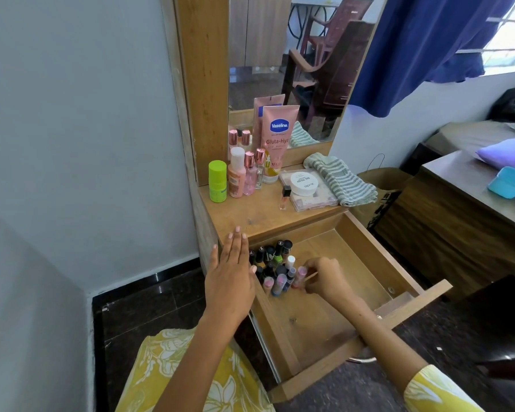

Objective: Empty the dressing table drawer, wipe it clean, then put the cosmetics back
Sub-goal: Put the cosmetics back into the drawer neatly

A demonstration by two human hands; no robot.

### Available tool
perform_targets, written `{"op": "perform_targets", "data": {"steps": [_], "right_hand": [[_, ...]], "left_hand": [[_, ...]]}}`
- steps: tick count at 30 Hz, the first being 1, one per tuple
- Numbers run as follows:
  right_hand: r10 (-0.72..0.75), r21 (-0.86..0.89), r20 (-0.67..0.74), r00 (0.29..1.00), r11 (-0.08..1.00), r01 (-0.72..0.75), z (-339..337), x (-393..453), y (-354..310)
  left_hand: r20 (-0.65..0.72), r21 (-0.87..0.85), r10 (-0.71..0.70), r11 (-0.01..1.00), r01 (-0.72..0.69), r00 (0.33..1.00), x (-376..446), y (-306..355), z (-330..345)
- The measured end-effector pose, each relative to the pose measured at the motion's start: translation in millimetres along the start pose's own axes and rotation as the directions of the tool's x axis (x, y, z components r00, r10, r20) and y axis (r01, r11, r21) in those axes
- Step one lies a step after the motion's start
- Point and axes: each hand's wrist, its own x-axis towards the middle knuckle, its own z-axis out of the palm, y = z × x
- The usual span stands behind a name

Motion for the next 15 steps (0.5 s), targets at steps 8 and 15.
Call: {"op": "perform_targets", "data": {"steps": [8,15], "right_hand": [[-0.145,0.068,-0.501,0.853,0.976,0.206,-41,0,-40],[-0.24,-0.017,-0.563,0.791,0.96,0.279,-42,44,-82]], "left_hand": [[0.054,0.04,0.054,0.998,-0.056,0.997,14,12,0],[0.087,0.038,0.055,0.998,-0.059,0.995,21,13,1]]}}
